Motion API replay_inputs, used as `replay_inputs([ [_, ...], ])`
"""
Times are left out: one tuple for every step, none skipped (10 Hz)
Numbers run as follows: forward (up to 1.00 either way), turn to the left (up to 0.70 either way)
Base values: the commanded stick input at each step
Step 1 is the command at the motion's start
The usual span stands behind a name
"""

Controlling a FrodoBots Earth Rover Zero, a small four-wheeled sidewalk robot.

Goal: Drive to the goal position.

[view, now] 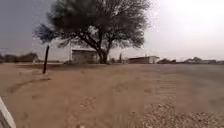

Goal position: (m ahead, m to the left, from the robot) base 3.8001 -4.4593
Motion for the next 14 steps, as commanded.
replay_inputs([
  [0.5, 0.0],
  [0.5, 0.0],
  [0.5, 0.0],
  [0.5, 0.0],
  [0.5, 0.0],
  [0.5, 0.0],
  [0.5, 0.0],
  [0.5, 0.0],
  [0.5, 0.0],
  [0.5, 0.0],
  [0.5, 0.0],
  [0.5, 0.0],
  [0.5, 0.0],
  [0.5, 0.0],
])
